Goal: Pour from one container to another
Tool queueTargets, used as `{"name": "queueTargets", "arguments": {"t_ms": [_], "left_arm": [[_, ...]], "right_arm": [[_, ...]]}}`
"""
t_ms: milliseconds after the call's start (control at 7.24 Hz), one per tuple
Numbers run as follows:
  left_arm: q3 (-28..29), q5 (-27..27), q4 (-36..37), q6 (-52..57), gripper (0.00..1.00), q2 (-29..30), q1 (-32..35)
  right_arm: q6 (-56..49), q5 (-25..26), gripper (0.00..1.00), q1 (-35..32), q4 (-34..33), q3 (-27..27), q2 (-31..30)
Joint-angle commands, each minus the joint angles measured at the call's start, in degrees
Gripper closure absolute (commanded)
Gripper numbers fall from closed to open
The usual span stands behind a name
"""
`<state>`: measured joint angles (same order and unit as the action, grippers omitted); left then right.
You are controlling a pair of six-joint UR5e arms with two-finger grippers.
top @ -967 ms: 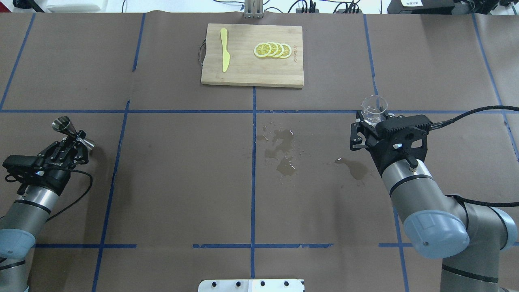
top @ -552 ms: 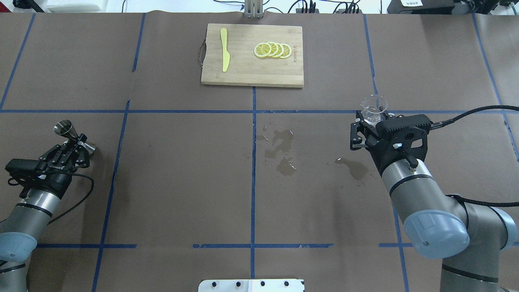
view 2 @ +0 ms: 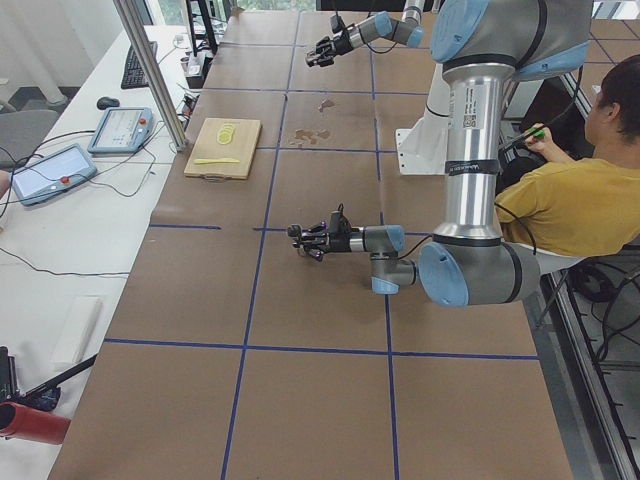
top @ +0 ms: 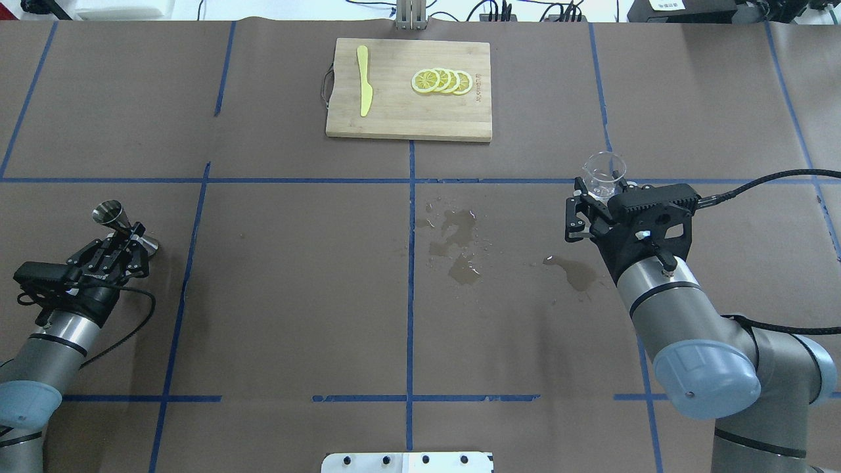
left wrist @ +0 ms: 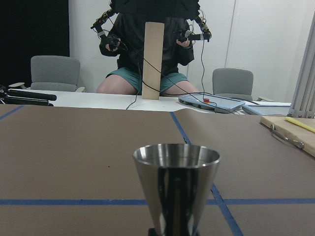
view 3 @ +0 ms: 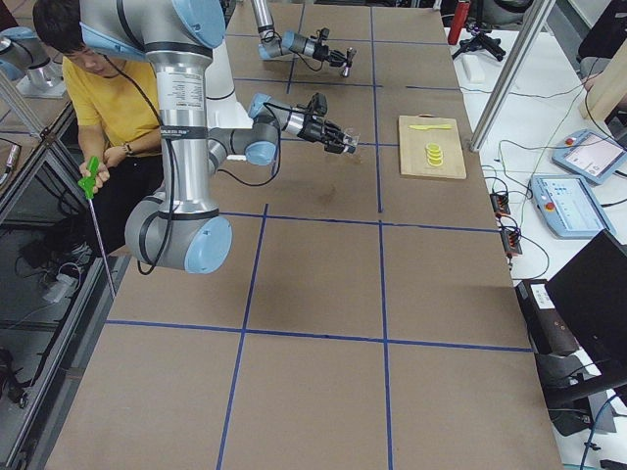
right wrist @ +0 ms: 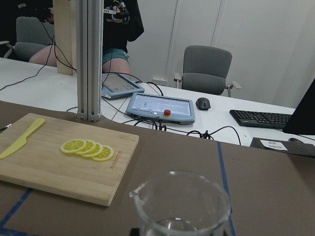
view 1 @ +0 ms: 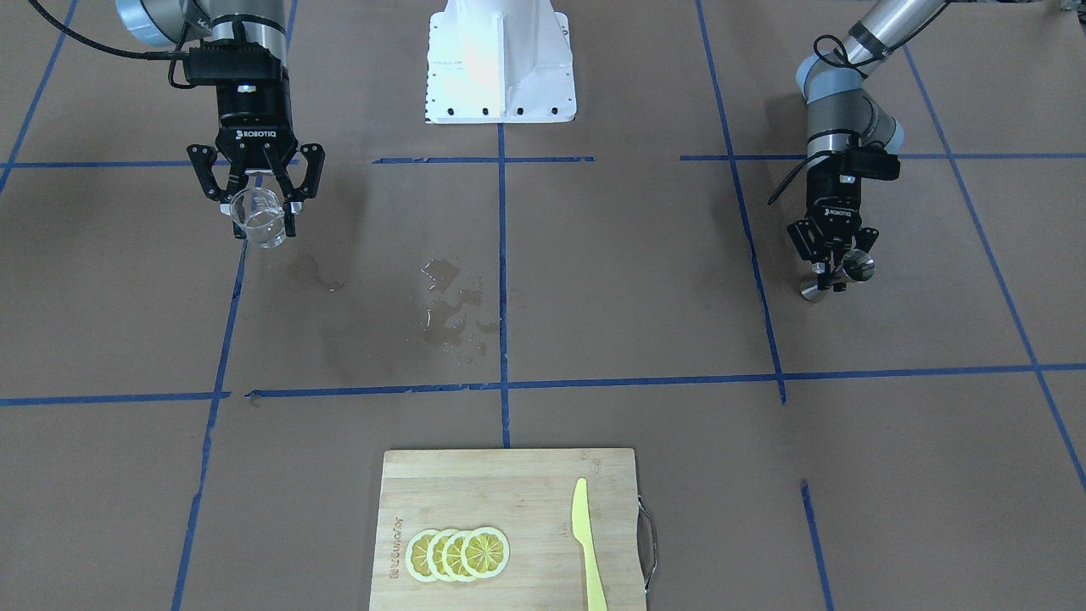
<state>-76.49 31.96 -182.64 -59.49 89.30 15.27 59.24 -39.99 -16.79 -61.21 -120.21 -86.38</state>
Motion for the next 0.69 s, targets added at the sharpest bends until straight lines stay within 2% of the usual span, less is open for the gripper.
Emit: {"name": "queueTargets", "arguments": {"t_ms": [0,138,552], "left_arm": [[-0.06,0.03,0.0,0.08,0.27,-0.01,-0.51],[-0.06,0.12,0.0,0.08,0.01,-0.09,-0.51],[-0.24,0.12,-0.78,-0.36,0.01,-2.71,-2.43]], "right_arm": [[0.0,0.0,1.0,0.0,-0.05,-0.11,0.16],[0.0,0.0,1.0,0.0,0.04,-0.2,0.25],[0.0,-0.44,1.0,0.0,-0.05,-0.46,0.25]]}}
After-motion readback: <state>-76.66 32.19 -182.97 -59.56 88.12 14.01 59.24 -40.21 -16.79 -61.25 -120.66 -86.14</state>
